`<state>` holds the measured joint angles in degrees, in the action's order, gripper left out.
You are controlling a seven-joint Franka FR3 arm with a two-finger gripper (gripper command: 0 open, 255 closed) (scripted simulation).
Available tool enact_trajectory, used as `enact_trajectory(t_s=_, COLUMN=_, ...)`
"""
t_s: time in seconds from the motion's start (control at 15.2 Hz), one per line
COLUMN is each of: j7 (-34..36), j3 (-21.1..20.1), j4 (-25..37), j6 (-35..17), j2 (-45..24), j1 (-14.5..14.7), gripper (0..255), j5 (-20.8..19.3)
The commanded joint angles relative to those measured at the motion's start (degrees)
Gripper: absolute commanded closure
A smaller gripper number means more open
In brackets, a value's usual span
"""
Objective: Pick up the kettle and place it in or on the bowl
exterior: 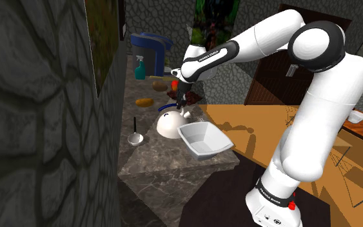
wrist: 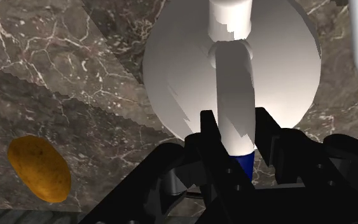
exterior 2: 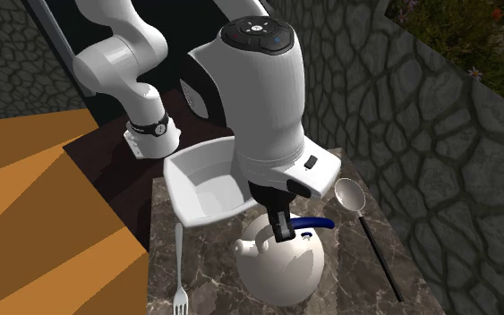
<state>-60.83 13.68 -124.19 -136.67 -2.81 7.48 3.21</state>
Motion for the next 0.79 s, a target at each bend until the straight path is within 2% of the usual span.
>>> enact_trajectory(t_s=0.0, j7=0.0, j3=0.0, j4=0.0, j6=-0.01, j2=-0.01, j1=0.0, gripper=255, j5=0.0)
enact_trajectory(t_s=0.26, j7=0.0, j3=0.0, j4=-0.01, j6=-0.03, j2=-0.01, j1=0.0, gripper=255, j5=0.0)
enact_trajectory(t_s=0.73, j7=0.84, j3=0.03, j4=2.73, j6=5.15, j2=2.53, j1=0.06, gripper=255, j5=-1.07)
